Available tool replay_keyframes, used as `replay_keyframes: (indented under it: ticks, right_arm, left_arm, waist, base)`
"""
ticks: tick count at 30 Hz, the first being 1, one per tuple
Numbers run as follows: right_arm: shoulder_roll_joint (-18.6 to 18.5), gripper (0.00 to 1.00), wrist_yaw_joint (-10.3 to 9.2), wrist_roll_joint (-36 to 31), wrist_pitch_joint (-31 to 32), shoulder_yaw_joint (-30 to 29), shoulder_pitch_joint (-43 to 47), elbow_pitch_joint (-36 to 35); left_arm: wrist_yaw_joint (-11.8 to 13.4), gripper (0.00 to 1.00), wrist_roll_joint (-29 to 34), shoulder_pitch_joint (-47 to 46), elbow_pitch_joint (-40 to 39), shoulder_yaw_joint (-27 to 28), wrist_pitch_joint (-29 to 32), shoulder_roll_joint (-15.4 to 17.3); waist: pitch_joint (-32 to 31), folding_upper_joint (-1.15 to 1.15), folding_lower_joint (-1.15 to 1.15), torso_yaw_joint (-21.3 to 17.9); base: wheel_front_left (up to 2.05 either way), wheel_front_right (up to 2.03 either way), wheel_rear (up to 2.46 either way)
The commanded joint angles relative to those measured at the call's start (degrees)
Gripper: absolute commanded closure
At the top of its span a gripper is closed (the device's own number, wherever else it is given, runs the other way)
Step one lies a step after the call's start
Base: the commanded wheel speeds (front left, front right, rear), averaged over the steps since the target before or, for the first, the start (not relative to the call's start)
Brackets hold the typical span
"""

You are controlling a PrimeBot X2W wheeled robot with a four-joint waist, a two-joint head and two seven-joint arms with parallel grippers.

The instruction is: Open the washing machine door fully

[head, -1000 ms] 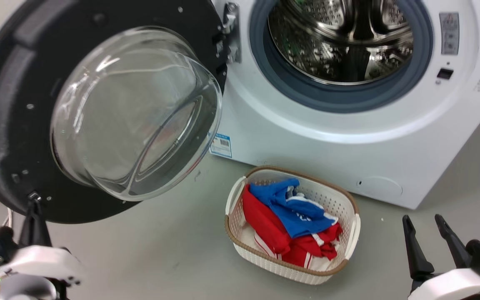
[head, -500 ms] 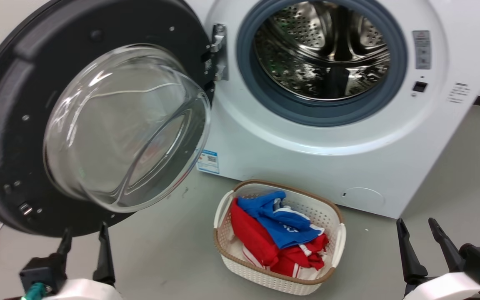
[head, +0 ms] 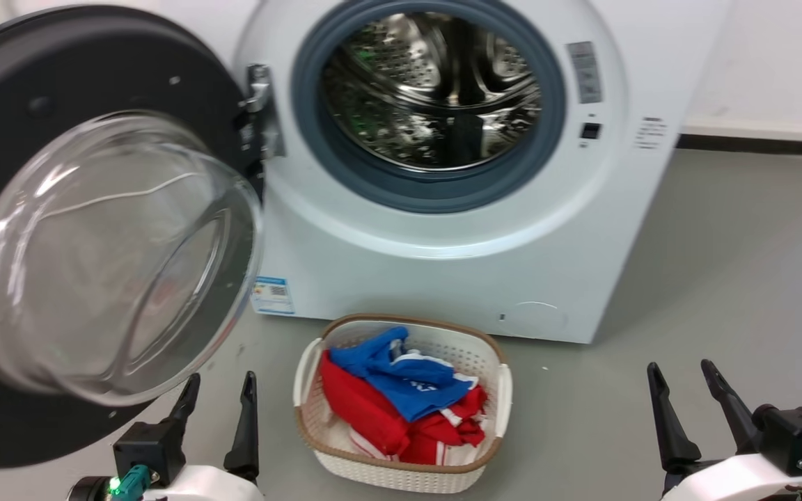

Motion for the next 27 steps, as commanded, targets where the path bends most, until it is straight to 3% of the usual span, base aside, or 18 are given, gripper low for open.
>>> replay_keyframes:
  ticks: [1,11,27]
  right_arm:
    - [0.0,0.0,-0.01,-0.2,0.0,0.1,0.2,-0.4]
    - [-1.5,0.0,-0.01,0.5,0.5,-0.1,0.7,-1.0]
    - [-1.9,0.0,-0.01,0.7,0.0,-0.2,0.0,-0.8]
  left_arm:
    - [-0.2,0.0,0.3,-1.0,0.6,-0.1,-0.6,-0.2]
    - [-0.8,0.0,0.5,-3.1,4.8,-1.0,-2.1,-1.1]
    - [-0.8,0.0,1.3,-5.0,6.4,-1.9,-3.5,-1.2]
  waist:
    - [-0.2,0.0,0.0,-2.6]
    - [0.1,0.0,0.0,-8.1]
    - [0.6,0.0,0.0,-8.9]
  base:
    - [0.0,0.0,0.0]
    - [0.0,0.0,0.0]
    - [0.0,0.0,0.0]
